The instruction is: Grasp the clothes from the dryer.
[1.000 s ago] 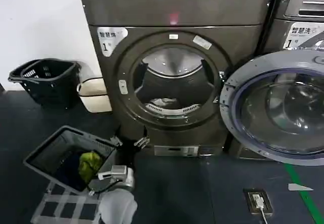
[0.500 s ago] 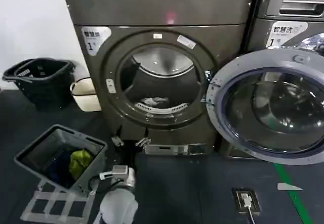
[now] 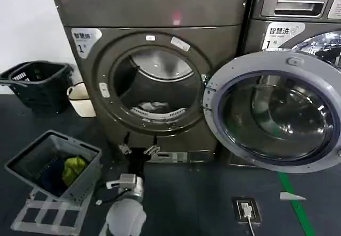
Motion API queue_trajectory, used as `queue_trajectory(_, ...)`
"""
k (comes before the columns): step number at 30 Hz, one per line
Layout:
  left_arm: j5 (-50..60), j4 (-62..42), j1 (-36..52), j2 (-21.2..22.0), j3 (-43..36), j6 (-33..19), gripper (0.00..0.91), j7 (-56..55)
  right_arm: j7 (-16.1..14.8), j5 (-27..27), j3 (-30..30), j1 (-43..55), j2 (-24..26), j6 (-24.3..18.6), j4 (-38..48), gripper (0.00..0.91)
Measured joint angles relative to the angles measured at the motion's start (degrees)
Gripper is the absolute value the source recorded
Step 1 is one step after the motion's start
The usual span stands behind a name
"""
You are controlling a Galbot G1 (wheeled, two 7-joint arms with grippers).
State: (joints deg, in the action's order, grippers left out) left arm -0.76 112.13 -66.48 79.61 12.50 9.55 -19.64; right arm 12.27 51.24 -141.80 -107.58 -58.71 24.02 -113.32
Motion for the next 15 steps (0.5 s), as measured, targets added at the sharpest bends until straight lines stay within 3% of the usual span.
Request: queue_trajectory(15,-0.2,0.2,0.5,-0.2,1.1,0.1,0.907,0.0,-1.3,-0.7,0.6,0.1,-0.6,-2.9,-0.6,0.907)
